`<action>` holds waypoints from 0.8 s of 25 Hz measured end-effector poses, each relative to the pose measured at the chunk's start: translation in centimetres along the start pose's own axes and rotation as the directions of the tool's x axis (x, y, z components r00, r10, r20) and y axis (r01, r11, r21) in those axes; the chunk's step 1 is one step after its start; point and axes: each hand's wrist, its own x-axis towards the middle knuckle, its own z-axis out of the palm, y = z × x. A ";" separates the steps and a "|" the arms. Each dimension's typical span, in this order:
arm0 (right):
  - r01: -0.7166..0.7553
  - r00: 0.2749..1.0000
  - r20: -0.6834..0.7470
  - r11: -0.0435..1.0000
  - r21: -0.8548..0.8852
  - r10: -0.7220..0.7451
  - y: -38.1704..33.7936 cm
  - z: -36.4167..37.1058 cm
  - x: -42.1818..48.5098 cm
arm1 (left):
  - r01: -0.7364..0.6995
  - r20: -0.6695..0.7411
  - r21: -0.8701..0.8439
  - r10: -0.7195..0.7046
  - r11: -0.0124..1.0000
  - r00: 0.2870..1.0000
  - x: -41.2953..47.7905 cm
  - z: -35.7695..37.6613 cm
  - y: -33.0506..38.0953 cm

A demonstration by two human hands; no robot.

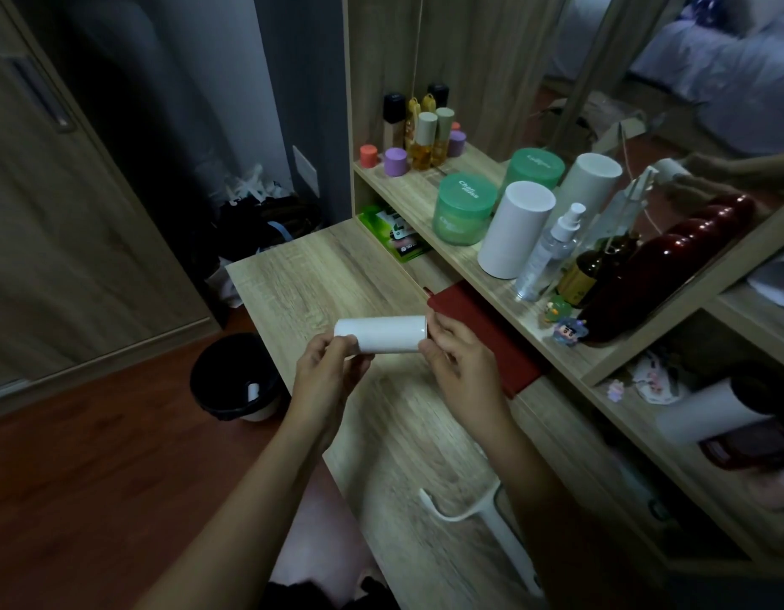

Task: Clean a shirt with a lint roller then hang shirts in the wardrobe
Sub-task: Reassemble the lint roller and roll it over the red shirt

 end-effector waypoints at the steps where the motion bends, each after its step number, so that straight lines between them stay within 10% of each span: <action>1: 0.005 0.999 -0.039 1.000 -0.021 -0.006 -0.1 0.3 -0.1 | -0.004 -0.021 0.003 0.004 1.000 1.000 -0.1 0.2 -0.2; 8: -0.079 0.985 -0.154 0.996 0.034 0.083 -1.0 1.0 -0.4 | -0.038 -0.053 -0.019 0.037 0.999 0.998 0.3 0.7 -0.9; 14: -0.120 0.974 -0.174 0.984 0.133 0.143 -0.7 0.1 -1.2 | 0.200 -0.065 -0.170 -0.213 0.965 0.975 1.2 1.7 -1.8; 20: -0.401 0.909 -0.170 0.910 -0.105 0.381 4.6 -1.7 -6.4 | 0.307 -0.035 -0.159 -0.316 0.938 0.948 0.5 1.7 -3.4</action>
